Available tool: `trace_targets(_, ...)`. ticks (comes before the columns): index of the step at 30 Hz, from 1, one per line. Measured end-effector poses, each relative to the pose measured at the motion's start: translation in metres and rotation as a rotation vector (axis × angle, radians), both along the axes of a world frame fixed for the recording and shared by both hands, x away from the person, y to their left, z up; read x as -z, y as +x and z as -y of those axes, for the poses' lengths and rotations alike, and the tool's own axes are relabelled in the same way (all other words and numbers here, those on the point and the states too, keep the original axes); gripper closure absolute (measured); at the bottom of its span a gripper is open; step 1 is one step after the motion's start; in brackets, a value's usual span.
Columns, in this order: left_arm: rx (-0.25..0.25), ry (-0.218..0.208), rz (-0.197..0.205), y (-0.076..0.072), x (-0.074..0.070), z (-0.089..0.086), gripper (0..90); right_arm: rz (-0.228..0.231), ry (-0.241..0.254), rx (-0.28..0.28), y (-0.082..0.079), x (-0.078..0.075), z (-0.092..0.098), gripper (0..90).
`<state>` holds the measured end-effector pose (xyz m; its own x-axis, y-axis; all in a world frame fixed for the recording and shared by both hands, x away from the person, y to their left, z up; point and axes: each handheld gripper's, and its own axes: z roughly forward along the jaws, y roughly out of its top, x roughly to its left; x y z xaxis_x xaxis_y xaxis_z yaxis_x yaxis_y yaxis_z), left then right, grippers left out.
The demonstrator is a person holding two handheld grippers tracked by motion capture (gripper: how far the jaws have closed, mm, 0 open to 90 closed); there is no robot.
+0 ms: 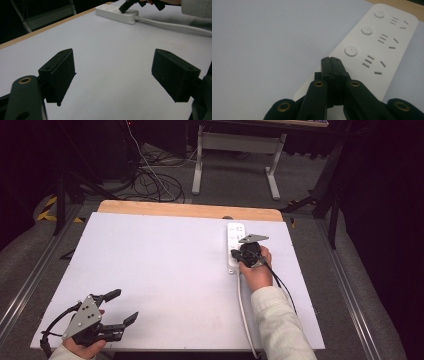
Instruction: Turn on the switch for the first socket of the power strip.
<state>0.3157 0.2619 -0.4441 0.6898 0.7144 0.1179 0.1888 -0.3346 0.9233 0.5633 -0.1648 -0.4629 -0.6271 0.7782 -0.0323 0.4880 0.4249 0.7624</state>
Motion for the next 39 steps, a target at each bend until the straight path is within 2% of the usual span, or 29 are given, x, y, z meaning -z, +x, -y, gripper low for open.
trace_targets(6, 0.003, 0.005, 0.002, 0.0, 0.0, 0.0, 19.7, -0.007, 0.017, 0.005, 0.002, 0.001, 0.001, 90.0)
trace_targets(8, 0.001, 0.002, 0.001, 0.0, 0.0, 0.0, 19.7, 0.007, 0.008, 0.005, 0.001, 0.002, 0.0, 90.0)
trace_targets(15, -0.004, 0.002, 0.002, 0.001, 0.0, -0.001, 19.7, 0.007, 0.021, 0.008, 0.001, -0.003, 0.0, 90.0)
trace_targets(16, -0.005, 0.003, -0.002, 0.001, 0.0, -0.002, 19.7, 0.01, 0.011, 0.013, 0.001, -0.004, 0.0, 90.0)
trace_targets(18, -0.006, 0.002, -0.004, 0.001, 0.0, -0.002, 19.7, 0.035, 0.012, 0.01, -0.001, -0.007, 0.0, 90.0)
trace_targets(20, -0.006, 0.002, -0.004, 0.001, 0.0, -0.001, 19.7, 0.044, 0.039, -0.001, -0.004, -0.012, 0.0, 90.0)
trace_targets(25, -0.006, 0.001, 0.0, 0.001, 0.0, -0.001, 19.7, 0.067, 0.047, -0.008, -0.011, -0.029, 0.002, 90.0)
trace_targets(37, -0.005, 0.002, -0.007, 0.001, 0.0, -0.001, 19.7, 0.09, 0.063, -0.019, -0.026, -0.051, 0.008, 90.0)
trace_targets(39, -0.006, 0.002, -0.004, 0.001, 0.0, -0.001, 19.7, 0.093, 0.053, -0.027, -0.029, -0.053, 0.009, 90.0)
